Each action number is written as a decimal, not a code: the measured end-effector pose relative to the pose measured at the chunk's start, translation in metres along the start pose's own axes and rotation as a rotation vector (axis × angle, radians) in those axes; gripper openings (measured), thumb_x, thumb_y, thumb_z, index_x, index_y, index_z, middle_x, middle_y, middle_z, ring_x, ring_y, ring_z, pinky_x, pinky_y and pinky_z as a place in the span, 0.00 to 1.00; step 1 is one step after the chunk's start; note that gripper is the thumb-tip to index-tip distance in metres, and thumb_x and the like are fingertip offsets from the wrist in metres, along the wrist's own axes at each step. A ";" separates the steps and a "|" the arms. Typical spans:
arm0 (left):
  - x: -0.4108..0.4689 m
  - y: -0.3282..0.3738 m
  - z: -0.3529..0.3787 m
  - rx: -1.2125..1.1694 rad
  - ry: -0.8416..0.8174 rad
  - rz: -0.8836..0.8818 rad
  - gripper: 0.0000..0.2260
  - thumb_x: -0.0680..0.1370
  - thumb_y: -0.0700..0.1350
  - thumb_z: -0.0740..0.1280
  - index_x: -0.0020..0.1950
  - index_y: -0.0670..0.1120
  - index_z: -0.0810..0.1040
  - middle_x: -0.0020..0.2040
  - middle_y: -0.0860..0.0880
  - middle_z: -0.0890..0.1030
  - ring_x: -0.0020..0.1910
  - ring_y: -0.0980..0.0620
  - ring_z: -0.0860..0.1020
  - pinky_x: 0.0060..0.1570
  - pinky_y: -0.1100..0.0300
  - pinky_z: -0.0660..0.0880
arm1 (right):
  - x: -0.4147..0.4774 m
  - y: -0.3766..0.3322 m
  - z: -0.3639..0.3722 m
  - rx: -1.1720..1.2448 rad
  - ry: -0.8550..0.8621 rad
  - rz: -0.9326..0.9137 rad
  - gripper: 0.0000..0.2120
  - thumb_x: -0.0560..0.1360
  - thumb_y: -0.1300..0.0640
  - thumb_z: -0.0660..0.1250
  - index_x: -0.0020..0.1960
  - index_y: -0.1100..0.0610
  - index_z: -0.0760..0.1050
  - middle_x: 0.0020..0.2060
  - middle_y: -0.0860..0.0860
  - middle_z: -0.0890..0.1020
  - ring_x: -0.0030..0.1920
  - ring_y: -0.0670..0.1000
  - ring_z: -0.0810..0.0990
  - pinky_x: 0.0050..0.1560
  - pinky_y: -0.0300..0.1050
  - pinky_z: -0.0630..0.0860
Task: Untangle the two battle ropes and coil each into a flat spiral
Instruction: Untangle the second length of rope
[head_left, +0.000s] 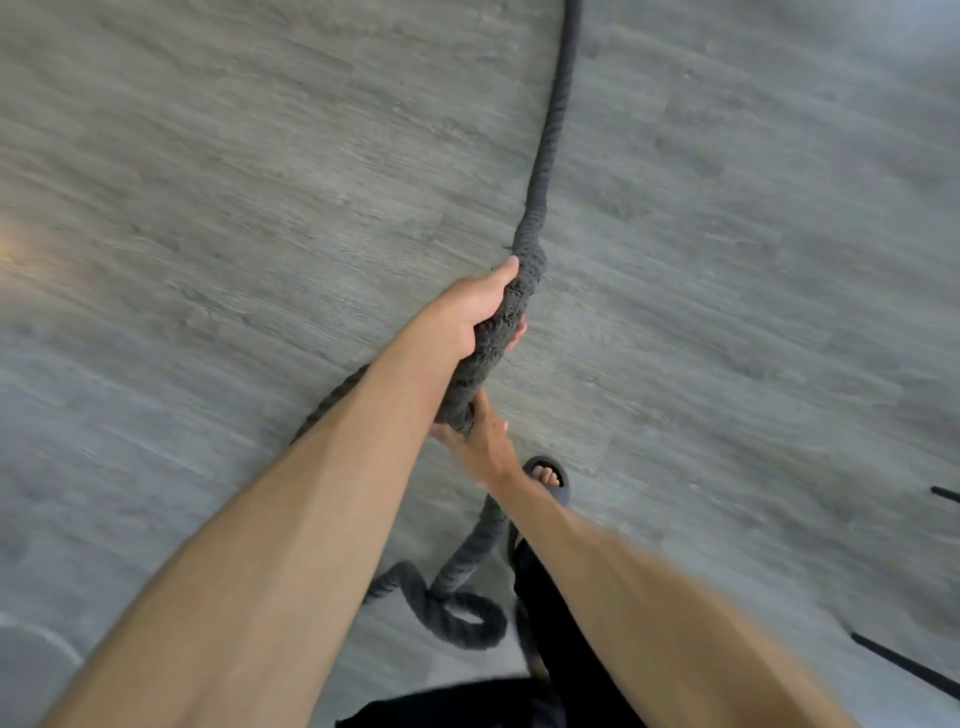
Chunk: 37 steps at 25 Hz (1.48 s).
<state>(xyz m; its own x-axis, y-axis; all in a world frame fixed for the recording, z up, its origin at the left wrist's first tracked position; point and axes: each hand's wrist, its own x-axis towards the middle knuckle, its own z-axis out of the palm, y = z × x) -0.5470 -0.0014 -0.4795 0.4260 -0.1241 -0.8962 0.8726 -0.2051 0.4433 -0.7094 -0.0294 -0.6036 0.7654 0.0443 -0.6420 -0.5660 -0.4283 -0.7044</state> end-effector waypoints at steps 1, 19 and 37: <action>-0.001 0.001 -0.005 -0.030 0.021 -0.015 0.24 0.82 0.60 0.59 0.39 0.41 0.73 0.26 0.45 0.77 0.20 0.50 0.75 0.25 0.64 0.73 | -0.005 -0.002 0.010 0.017 0.007 -0.039 0.28 0.74 0.38 0.68 0.64 0.56 0.69 0.58 0.53 0.80 0.60 0.55 0.76 0.67 0.61 0.67; 0.008 -0.174 -0.216 0.414 -0.006 0.035 0.16 0.79 0.61 0.64 0.54 0.49 0.75 0.51 0.44 0.82 0.35 0.52 0.78 0.39 0.59 0.67 | -0.088 -0.080 0.193 1.078 0.078 0.451 0.38 0.80 0.30 0.49 0.40 0.64 0.74 0.25 0.61 0.75 0.24 0.57 0.74 0.29 0.46 0.74; -0.041 -0.229 -0.130 -0.321 0.116 -0.024 0.22 0.80 0.56 0.65 0.41 0.37 0.72 0.22 0.44 0.74 0.21 0.47 0.73 0.26 0.57 0.73 | -0.203 0.051 0.310 0.212 0.285 0.197 0.42 0.78 0.44 0.67 0.82 0.57 0.49 0.81 0.53 0.55 0.81 0.52 0.49 0.80 0.56 0.50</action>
<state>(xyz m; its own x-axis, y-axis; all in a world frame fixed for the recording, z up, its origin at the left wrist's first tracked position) -0.7335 0.1771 -0.5471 0.4128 -0.0080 -0.9108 0.9055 0.1118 0.4094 -0.9890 0.2198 -0.6029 0.6734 -0.2845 -0.6824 -0.7381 -0.2064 -0.6423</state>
